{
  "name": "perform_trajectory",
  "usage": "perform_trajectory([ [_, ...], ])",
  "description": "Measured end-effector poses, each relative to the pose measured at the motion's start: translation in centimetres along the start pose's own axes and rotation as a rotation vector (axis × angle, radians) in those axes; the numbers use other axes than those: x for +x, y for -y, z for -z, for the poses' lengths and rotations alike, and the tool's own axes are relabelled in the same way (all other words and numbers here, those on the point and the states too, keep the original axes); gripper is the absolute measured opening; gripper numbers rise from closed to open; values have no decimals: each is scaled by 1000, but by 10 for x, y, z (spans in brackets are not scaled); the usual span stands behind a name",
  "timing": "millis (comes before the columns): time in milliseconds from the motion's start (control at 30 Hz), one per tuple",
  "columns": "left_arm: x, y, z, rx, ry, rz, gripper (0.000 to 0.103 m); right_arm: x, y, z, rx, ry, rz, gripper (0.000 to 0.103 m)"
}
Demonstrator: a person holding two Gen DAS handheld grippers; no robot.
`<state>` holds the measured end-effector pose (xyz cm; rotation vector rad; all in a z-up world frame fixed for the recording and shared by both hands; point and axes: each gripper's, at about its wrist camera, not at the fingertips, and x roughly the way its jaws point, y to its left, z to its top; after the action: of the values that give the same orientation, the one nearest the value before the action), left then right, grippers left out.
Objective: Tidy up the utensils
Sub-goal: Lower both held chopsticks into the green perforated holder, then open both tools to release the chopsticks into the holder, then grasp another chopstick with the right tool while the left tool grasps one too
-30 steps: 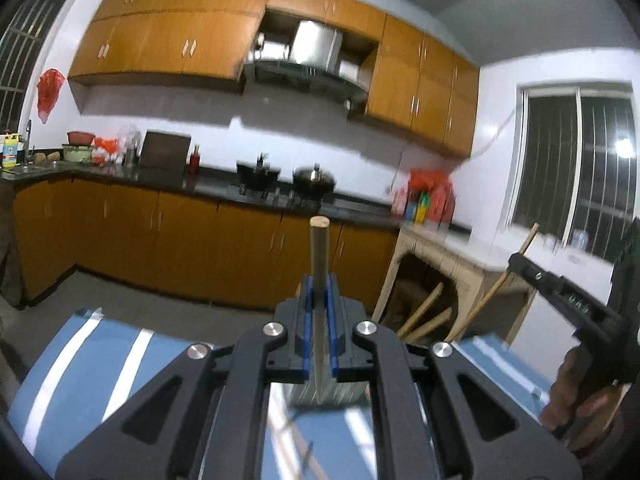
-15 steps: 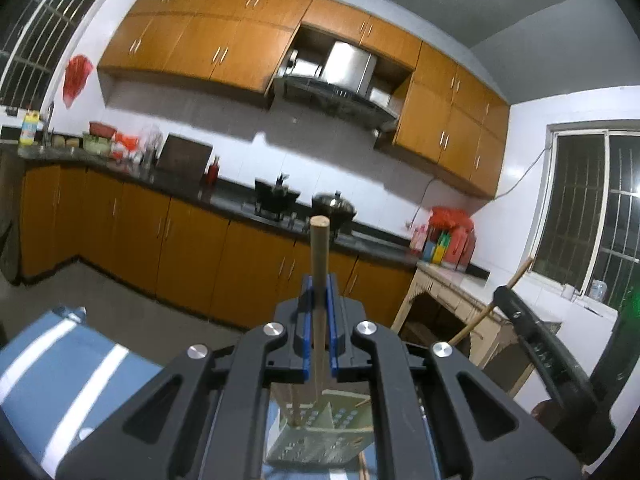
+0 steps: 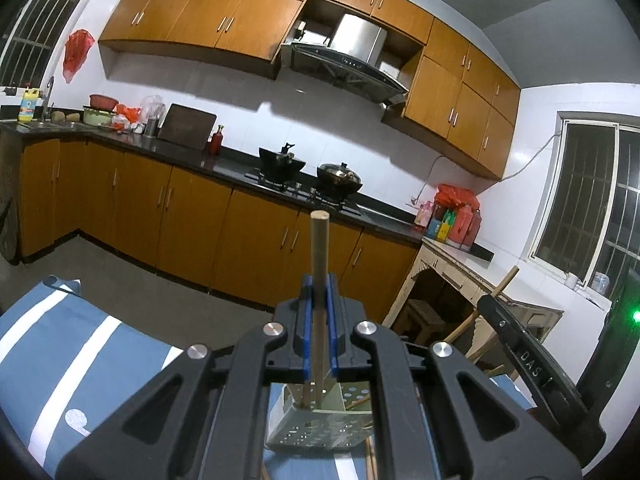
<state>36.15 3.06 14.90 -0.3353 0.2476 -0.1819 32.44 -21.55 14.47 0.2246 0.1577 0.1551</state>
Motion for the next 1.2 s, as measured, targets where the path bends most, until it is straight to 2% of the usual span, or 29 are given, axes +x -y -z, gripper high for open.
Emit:
perform_trajectory([
  [300, 12, -3, 6, 5, -54, -8, 8, 2, -1, -1, -1, -23, 4, 11],
  [367, 11, -3, 7, 5, -55, -12, 9, 3, 0, -4, 3, -27, 12, 28],
  [400, 10, -4, 6, 4, -59, -9, 13, 2, 0, -4, 8, -26, 14, 31],
  [633, -1, -10, 3, -7, -48, -26, 27, -5, -1, -5, -4, -16, 20, 32],
  [933, -49, -24, -5, -27, 4, -41, 36, -54, 10, -5, -23, 12, 65, 37],
  [1100, -79, -45, 14, -12, -18, -98, 37, -83, 36, 21, 16, -64, 133, 38],
  [1200, -87, -58, 40, 31, -82, -162, 40, -88, 53, 49, 34, -157, 184, 38],
])
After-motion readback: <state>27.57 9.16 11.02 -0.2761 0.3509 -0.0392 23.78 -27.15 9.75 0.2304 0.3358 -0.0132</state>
